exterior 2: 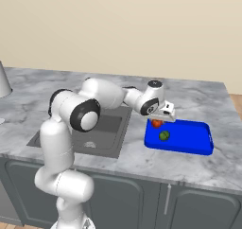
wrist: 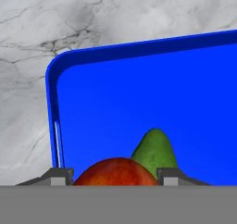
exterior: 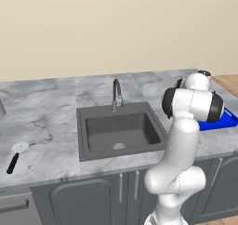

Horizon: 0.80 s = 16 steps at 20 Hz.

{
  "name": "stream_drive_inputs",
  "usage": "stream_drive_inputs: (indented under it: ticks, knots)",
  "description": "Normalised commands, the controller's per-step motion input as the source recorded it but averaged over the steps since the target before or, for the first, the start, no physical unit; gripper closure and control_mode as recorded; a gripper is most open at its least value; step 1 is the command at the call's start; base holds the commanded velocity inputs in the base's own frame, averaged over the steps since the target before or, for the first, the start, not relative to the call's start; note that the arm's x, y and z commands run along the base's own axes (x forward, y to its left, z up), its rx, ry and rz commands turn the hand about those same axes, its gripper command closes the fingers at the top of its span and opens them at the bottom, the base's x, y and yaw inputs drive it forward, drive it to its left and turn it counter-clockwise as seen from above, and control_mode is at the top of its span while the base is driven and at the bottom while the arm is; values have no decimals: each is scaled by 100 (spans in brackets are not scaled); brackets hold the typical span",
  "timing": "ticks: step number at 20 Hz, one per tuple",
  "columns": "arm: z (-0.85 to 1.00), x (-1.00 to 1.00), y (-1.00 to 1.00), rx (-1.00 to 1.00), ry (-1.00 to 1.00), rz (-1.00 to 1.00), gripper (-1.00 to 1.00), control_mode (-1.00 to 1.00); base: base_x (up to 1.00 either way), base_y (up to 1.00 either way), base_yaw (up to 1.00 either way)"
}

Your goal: Pick up all produce items and place them in the sink. Turn on the sink faucet to wash them. Then turn the sink off and put them in the tray.

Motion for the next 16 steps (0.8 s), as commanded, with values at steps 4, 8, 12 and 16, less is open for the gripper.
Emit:
stream_drive_inputs:
  ticks: [4,8,12,16]
  knots:
    - [-21,24,0,0,7,0,100,-100,0,0,0]
    - [-21,19,0,0,8,0,100,-100,0,0,0]
    - [-24,17,0,0,8,0,100,-100,0,0,0]
    - [-27,16,0,0,8,0,100,-100,0,0,0]
